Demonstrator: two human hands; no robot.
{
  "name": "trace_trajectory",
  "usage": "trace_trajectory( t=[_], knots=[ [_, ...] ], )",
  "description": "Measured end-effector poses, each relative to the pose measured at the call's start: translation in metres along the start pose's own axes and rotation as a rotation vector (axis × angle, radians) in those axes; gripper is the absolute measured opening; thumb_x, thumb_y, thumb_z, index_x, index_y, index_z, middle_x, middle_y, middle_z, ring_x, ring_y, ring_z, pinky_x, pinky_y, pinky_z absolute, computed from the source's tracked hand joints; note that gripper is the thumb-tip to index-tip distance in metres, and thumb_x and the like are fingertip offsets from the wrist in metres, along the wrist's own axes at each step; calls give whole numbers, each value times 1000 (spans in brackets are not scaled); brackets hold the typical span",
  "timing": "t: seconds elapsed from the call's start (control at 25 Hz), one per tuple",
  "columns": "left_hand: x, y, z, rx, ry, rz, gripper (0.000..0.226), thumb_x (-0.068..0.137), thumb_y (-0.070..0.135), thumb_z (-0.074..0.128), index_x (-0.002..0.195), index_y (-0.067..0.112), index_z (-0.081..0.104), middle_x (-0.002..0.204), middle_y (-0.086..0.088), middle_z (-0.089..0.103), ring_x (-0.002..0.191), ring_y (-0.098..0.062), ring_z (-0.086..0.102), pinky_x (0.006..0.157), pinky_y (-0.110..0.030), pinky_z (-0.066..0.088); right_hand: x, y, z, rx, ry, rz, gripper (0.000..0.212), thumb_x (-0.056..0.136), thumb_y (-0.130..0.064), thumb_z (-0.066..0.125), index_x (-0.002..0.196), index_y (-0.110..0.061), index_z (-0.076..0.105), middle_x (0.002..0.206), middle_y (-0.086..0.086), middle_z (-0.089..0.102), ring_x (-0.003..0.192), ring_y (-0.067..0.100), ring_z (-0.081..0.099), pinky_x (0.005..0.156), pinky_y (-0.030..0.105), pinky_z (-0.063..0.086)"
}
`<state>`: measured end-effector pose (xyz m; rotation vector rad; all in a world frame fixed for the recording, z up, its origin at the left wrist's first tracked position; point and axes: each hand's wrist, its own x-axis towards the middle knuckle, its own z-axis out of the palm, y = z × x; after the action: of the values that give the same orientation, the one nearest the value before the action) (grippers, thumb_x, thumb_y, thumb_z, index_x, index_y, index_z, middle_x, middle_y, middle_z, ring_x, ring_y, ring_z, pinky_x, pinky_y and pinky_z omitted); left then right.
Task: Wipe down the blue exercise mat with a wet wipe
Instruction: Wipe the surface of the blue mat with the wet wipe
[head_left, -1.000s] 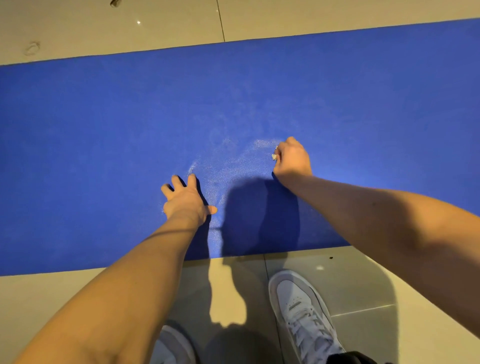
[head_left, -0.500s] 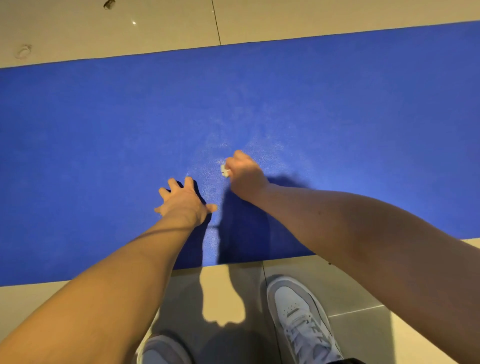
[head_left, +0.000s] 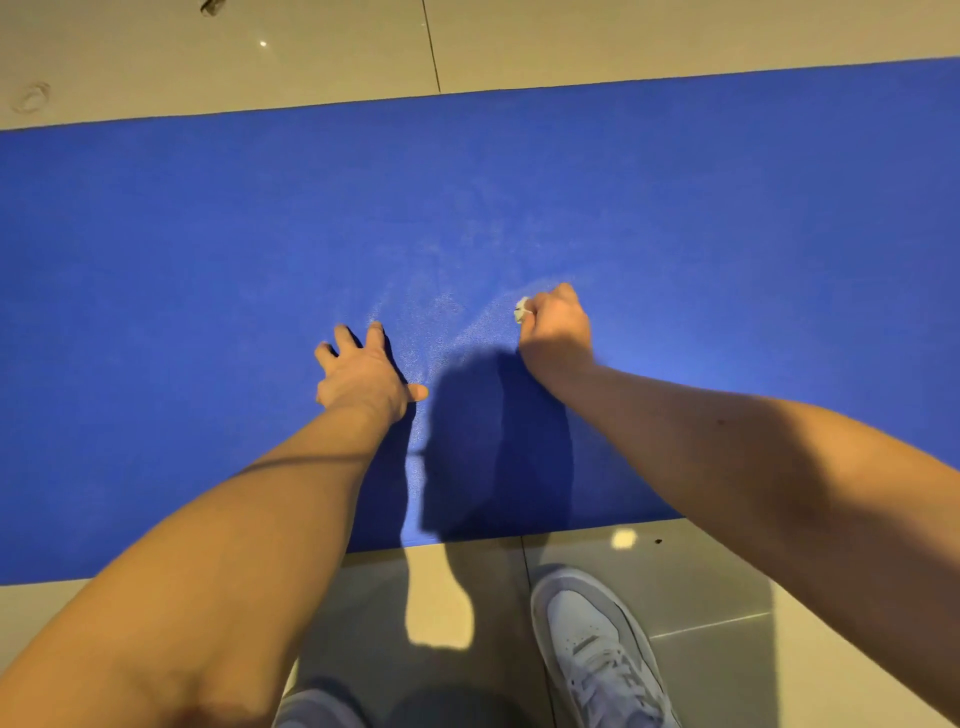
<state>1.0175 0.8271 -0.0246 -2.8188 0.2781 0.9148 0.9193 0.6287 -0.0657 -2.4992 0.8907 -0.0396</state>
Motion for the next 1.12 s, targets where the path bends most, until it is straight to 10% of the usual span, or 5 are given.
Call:
trace_trajectory(
  t=[0.24,0.4,0.56,0.8,1.12],
  knots=[
    [0,1,-3,-2,1,-20,107,72,63,81,154,38,16,155,-3,11,138,-35,20,70,-39,43,-16,-67,55,27,-91,-493,22,63,9,39,55,-8,50,64,2,28,56,22,34,50,26,19],
    [-1,4,-5,-5,-18,-25,103,71,61,82,149,36,21,153,-4,11,136,-36,20,71,-42,45,2,-33,32,-3,-55,-391,25,74,7,65,61,-11,55,76,1,34,63,25,41,46,25,33],
    [0,6,-5,-13,-21,-24,104,71,60,83,150,35,21,155,-6,10,137,-37,19,74,-43,46,24,19,-11,-55,-29,-134,33,100,-25,46,80,-6,64,91,7,46,83,28,49,70,37,46],
    [2,4,-1,6,4,-7,102,72,62,81,149,32,21,151,-6,14,136,-37,20,72,-42,47,25,-19,16,-42,10,-35,16,93,-5,50,82,-6,62,92,8,45,83,25,49,73,30,41],
    [14,9,-15,-85,7,-11,83,85,68,62,147,24,30,151,-9,21,136,-37,25,99,-56,44,4,-75,38,-23,-104,-541,33,54,16,74,75,-7,65,72,9,48,61,26,48,52,22,23]
  ],
)
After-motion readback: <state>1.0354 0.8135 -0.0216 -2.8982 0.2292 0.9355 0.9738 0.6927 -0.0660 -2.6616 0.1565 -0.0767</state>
